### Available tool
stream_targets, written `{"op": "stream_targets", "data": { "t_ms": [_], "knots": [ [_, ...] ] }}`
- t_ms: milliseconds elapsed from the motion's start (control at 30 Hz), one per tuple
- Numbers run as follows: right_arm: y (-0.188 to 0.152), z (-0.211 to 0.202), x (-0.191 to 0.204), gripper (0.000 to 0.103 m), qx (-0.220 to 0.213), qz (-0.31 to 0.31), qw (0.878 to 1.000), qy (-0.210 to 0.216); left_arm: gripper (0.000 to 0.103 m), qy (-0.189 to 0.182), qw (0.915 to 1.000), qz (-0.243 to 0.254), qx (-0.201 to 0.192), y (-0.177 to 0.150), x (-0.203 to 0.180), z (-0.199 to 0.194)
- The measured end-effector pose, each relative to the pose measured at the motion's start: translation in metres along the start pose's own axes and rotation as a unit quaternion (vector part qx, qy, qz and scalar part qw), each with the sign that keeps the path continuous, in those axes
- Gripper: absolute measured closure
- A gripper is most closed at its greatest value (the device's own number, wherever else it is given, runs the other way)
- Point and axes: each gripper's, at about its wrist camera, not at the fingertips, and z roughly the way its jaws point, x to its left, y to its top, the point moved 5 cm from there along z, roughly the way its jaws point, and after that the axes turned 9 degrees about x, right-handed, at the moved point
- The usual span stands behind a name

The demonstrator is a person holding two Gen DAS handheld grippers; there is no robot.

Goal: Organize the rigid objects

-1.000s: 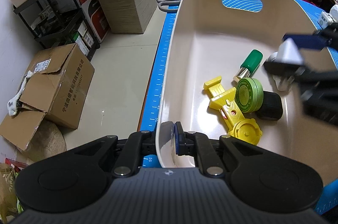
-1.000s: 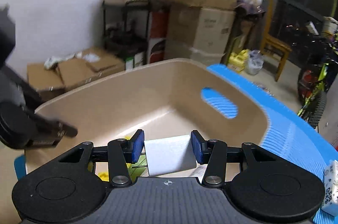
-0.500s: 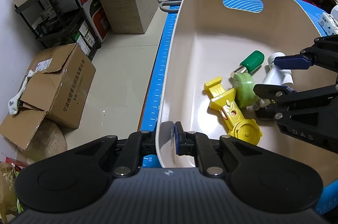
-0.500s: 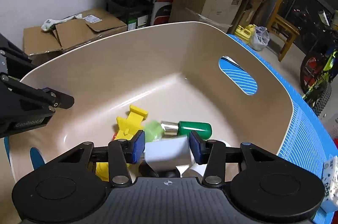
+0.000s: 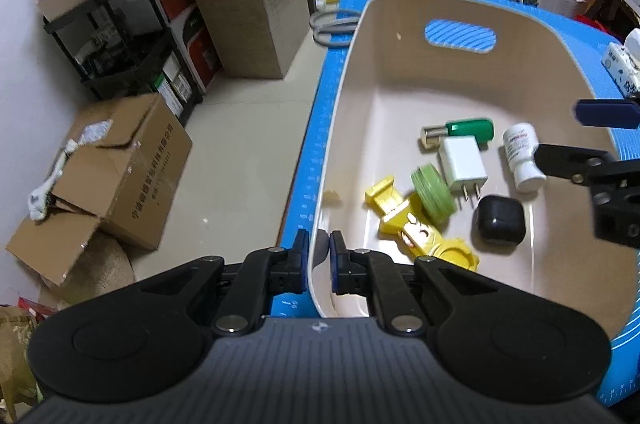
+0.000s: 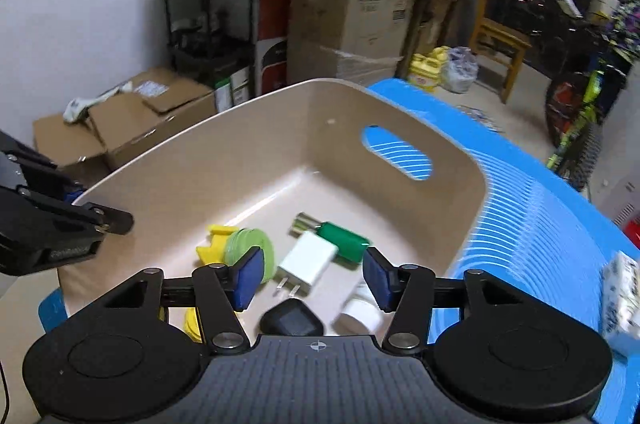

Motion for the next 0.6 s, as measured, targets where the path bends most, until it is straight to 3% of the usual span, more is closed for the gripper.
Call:
{"op": "stream_targets", "data": {
  "t_ms": [167,600],
  "knots": [
    [-0.007,-0.032,-0.024,0.035,-0.015,0.037,0.999,-0.020,0.093,0.012,0.9996,0.004,-0.024,0.004,-0.006,-0.029],
    [-0.063,-0.125,-0.062,0.028,-0.034,0.114,0.991,-0.061,0.093,-0.023,0.9978,0.015,-0.060,-0.028,-0.056,-0.098]
  ]
}}
